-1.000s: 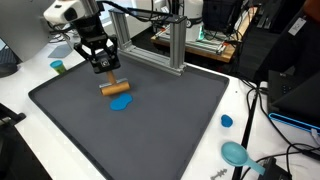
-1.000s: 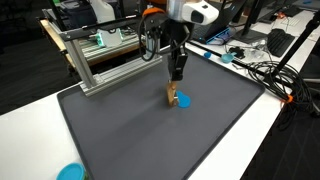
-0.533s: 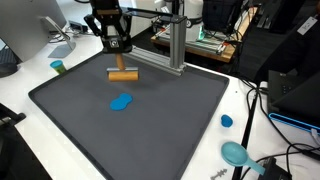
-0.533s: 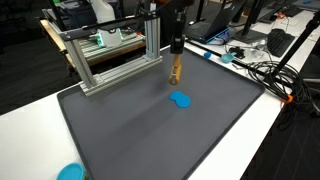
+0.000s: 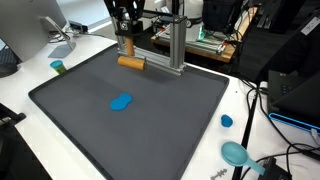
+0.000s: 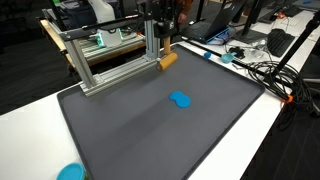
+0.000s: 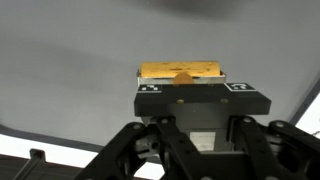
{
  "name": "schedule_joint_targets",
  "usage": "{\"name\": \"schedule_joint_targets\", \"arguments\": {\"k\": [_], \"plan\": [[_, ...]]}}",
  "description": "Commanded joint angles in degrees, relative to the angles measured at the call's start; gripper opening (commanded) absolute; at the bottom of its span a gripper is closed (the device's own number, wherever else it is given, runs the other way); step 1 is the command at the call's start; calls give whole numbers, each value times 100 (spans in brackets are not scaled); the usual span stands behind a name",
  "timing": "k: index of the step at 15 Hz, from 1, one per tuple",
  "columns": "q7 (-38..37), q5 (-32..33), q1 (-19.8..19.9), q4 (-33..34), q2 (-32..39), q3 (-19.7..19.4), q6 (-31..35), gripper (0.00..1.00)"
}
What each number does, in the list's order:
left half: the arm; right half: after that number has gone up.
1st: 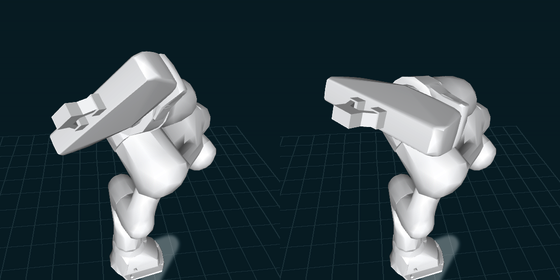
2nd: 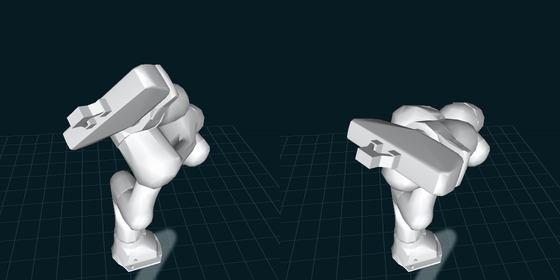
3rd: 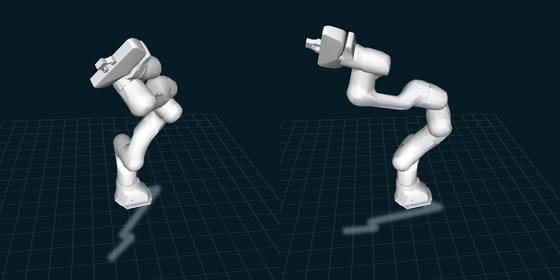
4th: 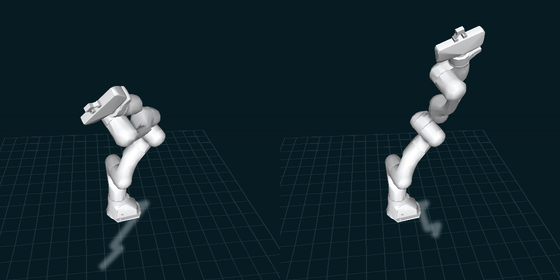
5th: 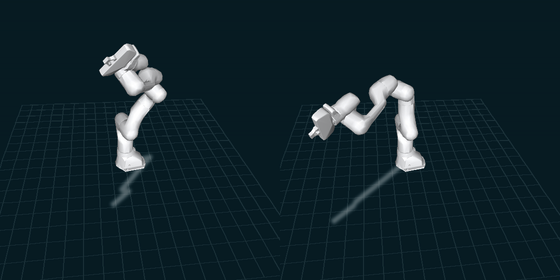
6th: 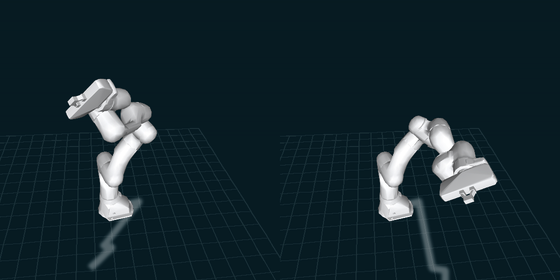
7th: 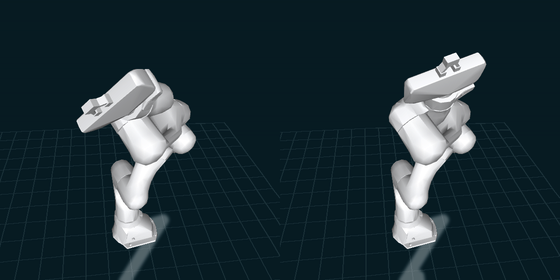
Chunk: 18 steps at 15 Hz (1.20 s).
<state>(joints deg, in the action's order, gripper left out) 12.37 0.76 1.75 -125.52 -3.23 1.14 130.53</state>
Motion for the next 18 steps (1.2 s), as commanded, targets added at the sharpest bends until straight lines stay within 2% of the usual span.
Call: {"name": "schedule_joint_targets", "arguments": {"k": [1,3,4,5,6,8,9,12,18], "plan": [[-819,-44,-5,-778,-679,-102,378,22],[-1119,-13,28,-1015,-870,-140,422,22],[-1055,-23,22,-1085,-936,-162,413,22],[-624,-56,-37,-1118,-953,-194,494,22],[-862,12,-20,-845,-632,-167,296,47],[-761,15,-26,-961,-735,-177,363,47],[-753,15,-30,-977,-755,-176,373,22],[-1055,228,42,-997,-1090,-153,-45,22],[-1078,309,76,-1054,-1536,-170,-592,22]]}}
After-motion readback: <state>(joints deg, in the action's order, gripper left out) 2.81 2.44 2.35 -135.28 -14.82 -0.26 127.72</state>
